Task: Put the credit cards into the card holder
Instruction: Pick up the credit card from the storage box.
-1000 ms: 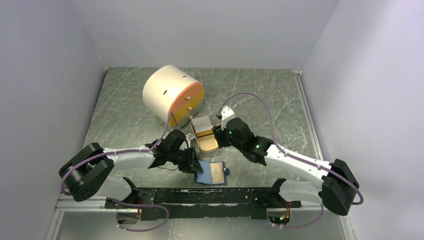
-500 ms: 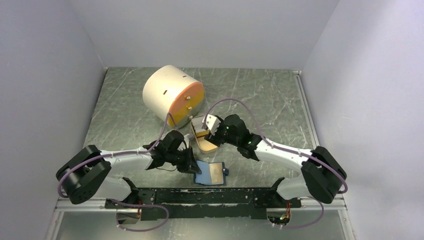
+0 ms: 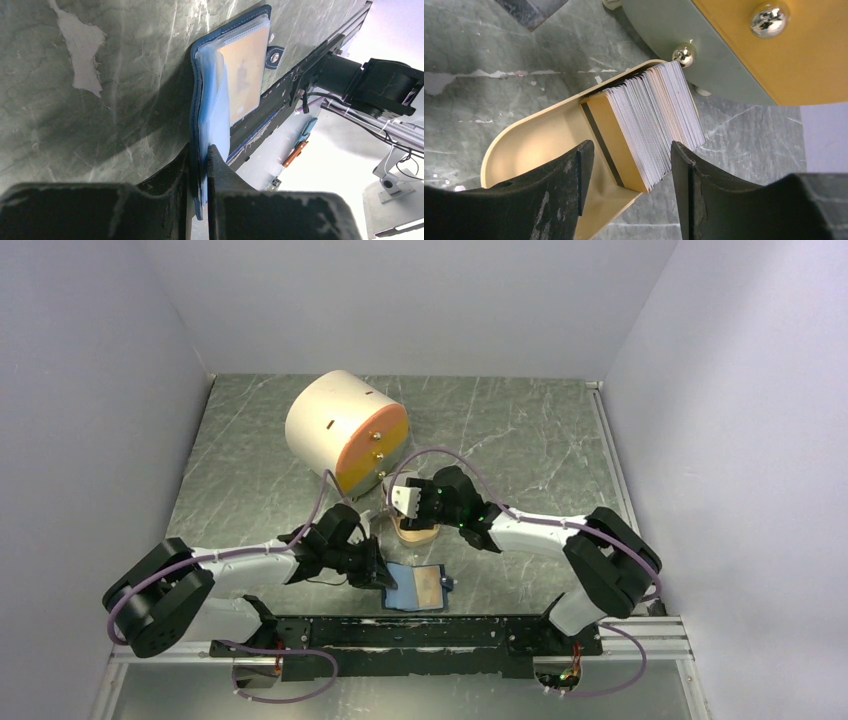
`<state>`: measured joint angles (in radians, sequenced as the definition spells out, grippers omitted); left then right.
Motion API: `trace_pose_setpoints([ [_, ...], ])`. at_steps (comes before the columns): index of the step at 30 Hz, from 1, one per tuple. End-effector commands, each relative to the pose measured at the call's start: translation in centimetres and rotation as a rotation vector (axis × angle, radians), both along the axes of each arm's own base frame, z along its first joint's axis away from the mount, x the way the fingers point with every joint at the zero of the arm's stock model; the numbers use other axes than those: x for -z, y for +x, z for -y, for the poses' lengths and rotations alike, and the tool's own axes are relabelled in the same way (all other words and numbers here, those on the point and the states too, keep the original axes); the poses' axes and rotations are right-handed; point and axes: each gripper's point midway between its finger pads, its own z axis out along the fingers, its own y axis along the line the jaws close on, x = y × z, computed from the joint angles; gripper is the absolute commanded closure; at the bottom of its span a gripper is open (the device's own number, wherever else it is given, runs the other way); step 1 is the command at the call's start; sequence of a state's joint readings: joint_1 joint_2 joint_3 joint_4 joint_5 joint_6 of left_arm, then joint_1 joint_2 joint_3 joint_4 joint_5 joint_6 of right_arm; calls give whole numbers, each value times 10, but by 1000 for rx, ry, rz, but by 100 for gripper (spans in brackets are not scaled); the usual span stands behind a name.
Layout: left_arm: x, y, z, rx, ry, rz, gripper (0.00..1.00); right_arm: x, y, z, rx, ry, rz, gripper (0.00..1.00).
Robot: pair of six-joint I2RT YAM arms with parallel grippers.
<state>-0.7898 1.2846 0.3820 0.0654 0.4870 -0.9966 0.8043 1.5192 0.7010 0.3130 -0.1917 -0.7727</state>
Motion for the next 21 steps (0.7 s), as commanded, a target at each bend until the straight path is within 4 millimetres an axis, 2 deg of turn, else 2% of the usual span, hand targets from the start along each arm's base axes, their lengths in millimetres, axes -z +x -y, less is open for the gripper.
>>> trace_pose_setpoints([
  [1,-7,2,1,0,-30,11,85,-10,14,-8,-33,-19,91,39],
  [4,-7,1,0,-1,-28,12,85,-3,13,-7,-44,-69,104,39],
  [8,-6,-1,-3,-7,-25,14,86,-6,21,-4,-9,-97,170,39],
  [10,-5,-2,-3,-7,-28,11,86,-1,23,-4,-15,-129,164,39],
  [21,-6,-3,-5,-9,-32,12,85,17,22,-8,-84,-221,176,39],
])
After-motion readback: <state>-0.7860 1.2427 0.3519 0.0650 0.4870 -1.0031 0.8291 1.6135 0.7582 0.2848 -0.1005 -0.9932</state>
